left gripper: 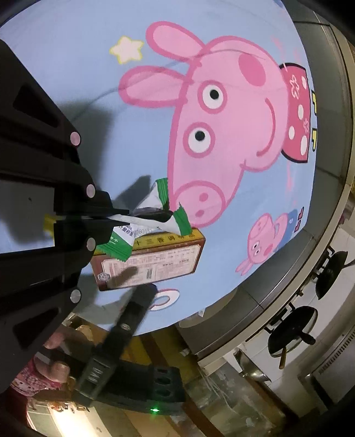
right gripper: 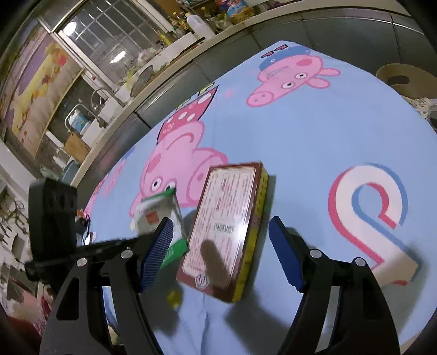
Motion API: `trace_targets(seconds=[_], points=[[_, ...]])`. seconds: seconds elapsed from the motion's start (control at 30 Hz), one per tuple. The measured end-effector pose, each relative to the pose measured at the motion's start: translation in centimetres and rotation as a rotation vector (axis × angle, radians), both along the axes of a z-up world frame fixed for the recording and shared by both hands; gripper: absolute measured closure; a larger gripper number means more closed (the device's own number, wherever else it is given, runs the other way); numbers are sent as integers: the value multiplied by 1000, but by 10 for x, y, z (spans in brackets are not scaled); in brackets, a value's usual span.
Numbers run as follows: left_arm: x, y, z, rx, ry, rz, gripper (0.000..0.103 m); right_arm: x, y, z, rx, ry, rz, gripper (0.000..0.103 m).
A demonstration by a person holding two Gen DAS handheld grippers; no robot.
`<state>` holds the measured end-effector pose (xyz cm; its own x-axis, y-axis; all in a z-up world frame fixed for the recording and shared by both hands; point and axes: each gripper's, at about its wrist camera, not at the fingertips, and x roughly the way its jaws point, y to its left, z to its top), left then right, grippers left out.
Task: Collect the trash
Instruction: 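Grasp the green-white packet with the left gripper while the right grasps the yellow box, then carry the packet and yellow box to the bin and open both grippers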
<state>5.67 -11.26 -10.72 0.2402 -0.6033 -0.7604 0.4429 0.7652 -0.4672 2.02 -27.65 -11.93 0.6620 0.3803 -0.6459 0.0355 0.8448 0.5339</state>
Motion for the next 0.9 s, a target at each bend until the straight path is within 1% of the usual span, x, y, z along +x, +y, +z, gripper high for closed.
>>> trace_targets(seconds=[0.07,0.1,0.2,0.3,0.37,0.4,0.47,0.5,0.53,0.57,0.63,0.73,0.83,0.9], points=[[0,-2,3,4,-12,4,101,-5,3,0,-52,3,-20,31],[0,-1,5,7,-21,11,101,-8,10,3,-122,-8,-32,31],[4,8,13,8,-45,49,101,-15,25,6,-233,-39,-39,23],[10,26,22,18,-73,106,101,-16,51,4,-330,-58,17,20],[16,38,28,15,-77,142,101,-16,63,1,-399,-69,43,17],[17,39,29,16,-79,149,101,-15,71,-3,-448,-67,56,17],[20,40,33,21,-88,155,101,-14,74,-11,-488,-50,60,17],[22,38,34,21,-90,151,101,-13,72,-15,-489,-38,56,23],[23,36,35,21,-91,146,101,-15,68,-15,-487,-58,41,32],[24,32,36,20,-91,136,101,-16,63,-15,-474,-62,35,33],[26,21,38,25,-94,113,101,-17,48,-12,-426,-74,1,40],[34,-6,41,33,-93,64,101,-18,23,-5,-371,-104,-62,44],[43,-42,45,37,-89,4,101,-19,-8,4,-342,-142,-146,45],[50,-75,48,50,-95,-49,101,-18,-32,9,-325,-157,-200,45]])
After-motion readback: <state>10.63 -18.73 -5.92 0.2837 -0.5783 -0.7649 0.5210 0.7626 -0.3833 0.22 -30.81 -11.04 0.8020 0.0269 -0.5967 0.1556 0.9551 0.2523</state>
